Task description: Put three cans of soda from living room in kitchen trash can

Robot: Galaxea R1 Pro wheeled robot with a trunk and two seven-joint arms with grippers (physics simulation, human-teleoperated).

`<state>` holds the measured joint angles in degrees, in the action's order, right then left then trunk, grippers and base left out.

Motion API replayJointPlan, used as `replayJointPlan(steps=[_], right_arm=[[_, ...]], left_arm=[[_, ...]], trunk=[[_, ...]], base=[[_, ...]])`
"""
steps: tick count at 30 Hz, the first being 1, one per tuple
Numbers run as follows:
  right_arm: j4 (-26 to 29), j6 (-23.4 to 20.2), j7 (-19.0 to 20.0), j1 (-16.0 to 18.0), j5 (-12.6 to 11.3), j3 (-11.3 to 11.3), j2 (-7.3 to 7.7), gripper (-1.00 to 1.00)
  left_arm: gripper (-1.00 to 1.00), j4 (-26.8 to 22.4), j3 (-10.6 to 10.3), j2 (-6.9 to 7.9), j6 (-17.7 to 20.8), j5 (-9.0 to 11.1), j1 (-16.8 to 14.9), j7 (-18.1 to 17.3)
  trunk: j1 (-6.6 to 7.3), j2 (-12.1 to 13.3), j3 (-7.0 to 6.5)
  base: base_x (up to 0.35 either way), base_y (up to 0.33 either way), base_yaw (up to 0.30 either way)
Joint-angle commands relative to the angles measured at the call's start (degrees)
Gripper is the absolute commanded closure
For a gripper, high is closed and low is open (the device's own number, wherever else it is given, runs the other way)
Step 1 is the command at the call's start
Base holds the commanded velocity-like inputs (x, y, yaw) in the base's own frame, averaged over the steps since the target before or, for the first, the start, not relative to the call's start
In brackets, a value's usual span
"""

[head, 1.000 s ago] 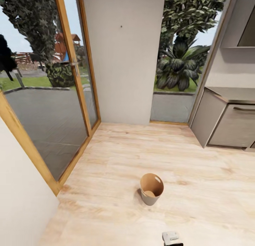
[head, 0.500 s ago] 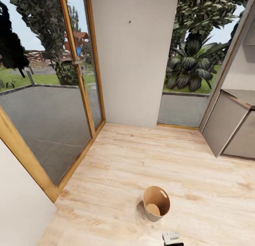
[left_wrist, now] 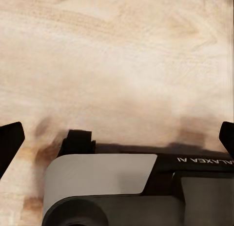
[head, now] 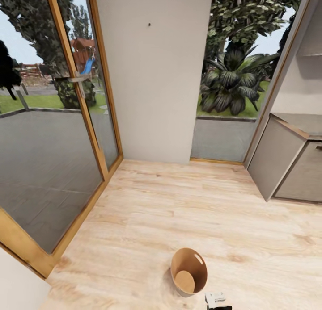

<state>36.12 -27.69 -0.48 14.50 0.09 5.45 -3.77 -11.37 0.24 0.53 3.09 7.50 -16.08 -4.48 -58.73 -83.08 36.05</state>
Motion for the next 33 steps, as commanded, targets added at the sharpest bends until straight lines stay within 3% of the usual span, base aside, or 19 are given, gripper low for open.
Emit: replayJointPlan(steps=[1, 9, 33], right_arm=[[0.0, 0.0, 0.0, 0.0, 0.0, 0.0, 0.00, -1.00], [0.0, 0.0, 0.0, 0.0, 0.0, 0.1, -0.01, -1.00], [-0.1, 0.0, 0.0, 0.0, 0.0, 0.4, -0.01, -1.00]], left_arm=[[-1.00, 0.0, 0.0, 0.00, 0.0, 0.0, 0.0, 0.0], [-1.00, 0.0, -0.1, 0.00, -0.2, 0.0, 0.0, 0.0], [-1.00, -0.1, -0.1, -0.03, -0.5, 0.0, 0.0, 0.0]], trunk=[[0.00, 0.0, 0.00], [0.00, 0.0, 0.00], [0.00, 0.0, 0.00]], base=[[0.103, -0.049, -0.253], [0.113, 0.004, -0.128], [0.218, 0.015, -0.007]])
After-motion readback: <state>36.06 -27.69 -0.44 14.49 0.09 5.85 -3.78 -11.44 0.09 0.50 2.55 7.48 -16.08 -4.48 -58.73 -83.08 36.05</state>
